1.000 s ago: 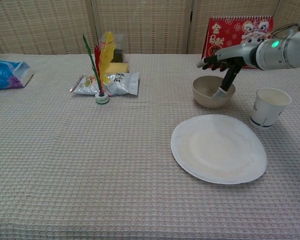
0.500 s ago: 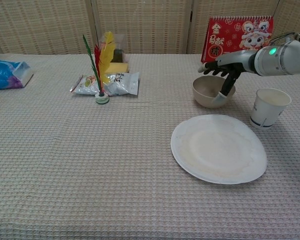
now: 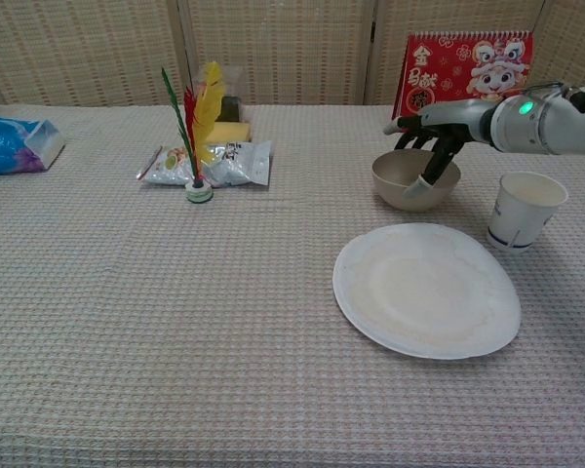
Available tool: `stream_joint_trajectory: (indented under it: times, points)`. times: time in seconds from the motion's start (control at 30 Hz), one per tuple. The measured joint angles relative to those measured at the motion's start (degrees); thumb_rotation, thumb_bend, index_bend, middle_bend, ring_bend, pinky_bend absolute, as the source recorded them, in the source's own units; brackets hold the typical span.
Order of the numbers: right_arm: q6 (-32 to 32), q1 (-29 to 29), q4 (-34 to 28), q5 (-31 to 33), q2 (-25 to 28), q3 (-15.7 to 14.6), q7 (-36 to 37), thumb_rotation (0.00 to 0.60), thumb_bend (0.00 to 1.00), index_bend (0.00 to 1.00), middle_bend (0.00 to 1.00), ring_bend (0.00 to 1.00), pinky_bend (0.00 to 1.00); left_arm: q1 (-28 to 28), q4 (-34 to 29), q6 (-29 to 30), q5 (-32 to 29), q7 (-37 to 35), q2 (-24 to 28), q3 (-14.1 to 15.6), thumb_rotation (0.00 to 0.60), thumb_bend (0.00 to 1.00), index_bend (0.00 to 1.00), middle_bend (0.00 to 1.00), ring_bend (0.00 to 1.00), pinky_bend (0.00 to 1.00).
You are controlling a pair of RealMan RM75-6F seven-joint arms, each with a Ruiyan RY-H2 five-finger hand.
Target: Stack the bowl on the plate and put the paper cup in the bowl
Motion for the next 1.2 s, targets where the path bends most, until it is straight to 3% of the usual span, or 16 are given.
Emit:
stream_joint_trajectory:
  times: [0.3, 0.7, 0.9, 1.2]
  points:
    - [1.75, -0.80, -4.79, -2.40, 2.91, 2.64, 1.58, 0.600, 0.30, 0.00, 0.18, 0.18, 0.43, -0.26, 0.15, -0.44, -0.44, 0.66, -0.31, -0.14, 0.600, 0.31, 0.00, 0.00, 0.00, 0.26]
    - [5.55, -3.42, -26.83, -5.20, 13.88, 4.23, 1.62, 0.600, 0.29, 0.00, 0.18, 0.17, 0.43, -0.54, -0.14, -0.19, 0.24, 2.64, -0.96, 0.05, 0.600, 0.31, 0.00, 0.00, 0.00, 0.26]
    - [6.50, -4.89, -36.34, -7.64, 18.74, 2.48, -0.16, 0.600, 0.29, 0.00, 0.18, 0.17, 0.43, -0.47, -0.45, 0.74, 1.40, 3.48, -1.20, 0.27, 0.600, 0.31, 0.00, 0.00, 0.00, 0.26]
    - [13.80, -7.64, -45.79, -10.99, 22.15, -4.25, -11.11, 0.600, 0.28, 0.00, 0.18, 0.17, 0.43, 0.23, -1.23, 2.56, 3.32, 3.84, -1.00, 0.90, 0.600, 0.31, 0.00, 0.00, 0.00, 0.26]
